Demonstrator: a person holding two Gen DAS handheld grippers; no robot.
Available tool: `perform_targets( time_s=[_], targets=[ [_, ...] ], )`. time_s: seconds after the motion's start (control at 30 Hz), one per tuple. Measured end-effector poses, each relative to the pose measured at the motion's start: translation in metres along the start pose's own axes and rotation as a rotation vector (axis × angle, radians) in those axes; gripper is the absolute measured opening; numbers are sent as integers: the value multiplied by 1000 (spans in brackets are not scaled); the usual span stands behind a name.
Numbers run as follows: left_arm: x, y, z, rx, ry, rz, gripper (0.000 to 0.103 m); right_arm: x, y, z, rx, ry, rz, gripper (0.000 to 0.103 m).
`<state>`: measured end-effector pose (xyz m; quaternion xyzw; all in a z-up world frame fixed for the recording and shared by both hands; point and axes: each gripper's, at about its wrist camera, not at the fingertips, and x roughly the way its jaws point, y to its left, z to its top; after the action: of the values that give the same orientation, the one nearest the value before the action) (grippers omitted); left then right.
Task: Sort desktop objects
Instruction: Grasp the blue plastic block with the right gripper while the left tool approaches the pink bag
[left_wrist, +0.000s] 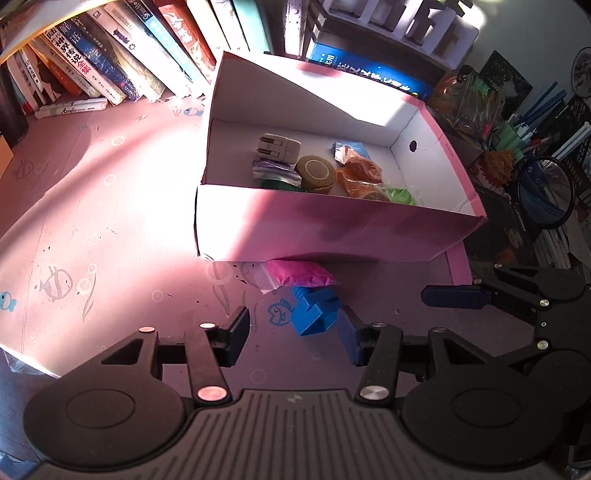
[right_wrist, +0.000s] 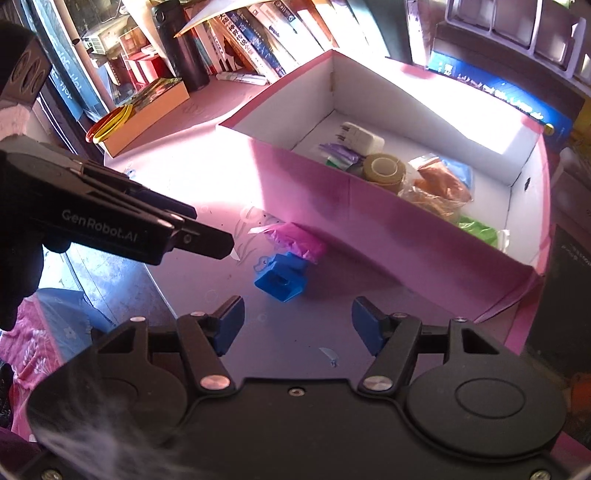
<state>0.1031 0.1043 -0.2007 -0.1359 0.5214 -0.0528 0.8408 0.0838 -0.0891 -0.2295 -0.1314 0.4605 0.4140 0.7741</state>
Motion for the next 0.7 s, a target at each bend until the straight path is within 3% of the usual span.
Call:
perform_targets(
  time_s=[0.3, 0.7],
  targets=[
    [23, 16, 12, -80, 16, -28, 50, 36, 8, -3, 15, 4, -10, 66],
    [63, 44, 14, -353, 65, -122, 50, 53, 8, -7, 43, 4, -6, 66]
  ],
)
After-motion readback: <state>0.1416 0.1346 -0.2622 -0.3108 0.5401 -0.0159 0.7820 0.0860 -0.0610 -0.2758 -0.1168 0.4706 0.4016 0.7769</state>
